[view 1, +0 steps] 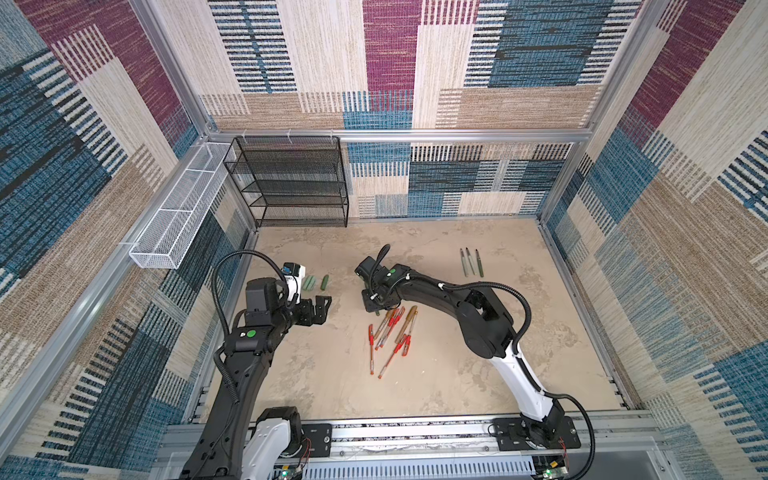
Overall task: Open the pen caps
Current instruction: 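Raise the pen cap-first toward the left gripper while left reaches for the cap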
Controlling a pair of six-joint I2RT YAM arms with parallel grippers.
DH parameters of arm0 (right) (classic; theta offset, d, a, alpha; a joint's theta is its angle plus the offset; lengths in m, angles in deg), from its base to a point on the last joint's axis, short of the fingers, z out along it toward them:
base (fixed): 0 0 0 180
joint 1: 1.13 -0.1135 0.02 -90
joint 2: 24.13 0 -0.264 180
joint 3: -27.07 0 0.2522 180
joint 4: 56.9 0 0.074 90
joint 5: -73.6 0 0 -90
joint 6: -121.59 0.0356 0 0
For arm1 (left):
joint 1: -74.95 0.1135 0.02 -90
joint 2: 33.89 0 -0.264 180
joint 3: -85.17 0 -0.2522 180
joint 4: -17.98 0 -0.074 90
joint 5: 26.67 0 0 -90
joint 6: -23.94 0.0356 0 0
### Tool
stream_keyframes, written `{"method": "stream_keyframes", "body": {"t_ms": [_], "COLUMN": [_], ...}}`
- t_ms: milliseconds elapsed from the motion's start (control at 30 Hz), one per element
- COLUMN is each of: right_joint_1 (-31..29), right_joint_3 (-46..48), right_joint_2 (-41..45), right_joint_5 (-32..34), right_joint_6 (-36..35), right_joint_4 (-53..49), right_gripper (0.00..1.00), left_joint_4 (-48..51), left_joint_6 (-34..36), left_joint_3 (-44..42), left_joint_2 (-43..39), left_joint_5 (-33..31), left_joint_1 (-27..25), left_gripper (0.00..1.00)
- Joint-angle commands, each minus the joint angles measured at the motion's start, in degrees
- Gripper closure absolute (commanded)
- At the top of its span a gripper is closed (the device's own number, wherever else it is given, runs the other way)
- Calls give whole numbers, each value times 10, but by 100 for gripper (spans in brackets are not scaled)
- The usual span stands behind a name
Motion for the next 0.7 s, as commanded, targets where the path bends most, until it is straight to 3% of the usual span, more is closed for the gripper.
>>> {"method": "stream_keyframes", "body": {"t_ms": [0,133,367,533,667], "right_joint_1": [-1,-1,-2,-4,-16], "right_joint_3": [18,62,219,331,368], "right_joint_2": [30,88,218,311,352], "right_joint_5": [5,-19,-69,-114,-115], "right_joint_6": [-12,-14,15,31,31], "right_joint_4": [3,62,226,374,422], "right_gripper": [89,89,88,89,90], "left_joint_4": [-6,1,2,-43,-63], "left_joint_6": [-11,-35,-111,-188,-220], "left_joint_3": [4,15,51,65,75], "left_joint_2": [-2,5,11,31,59], "left_joint_5": [18,31,79,182,214], "left_joint_1": [0,-1,0,1,-1], "left_gripper": [0,2,5,8,12]}}
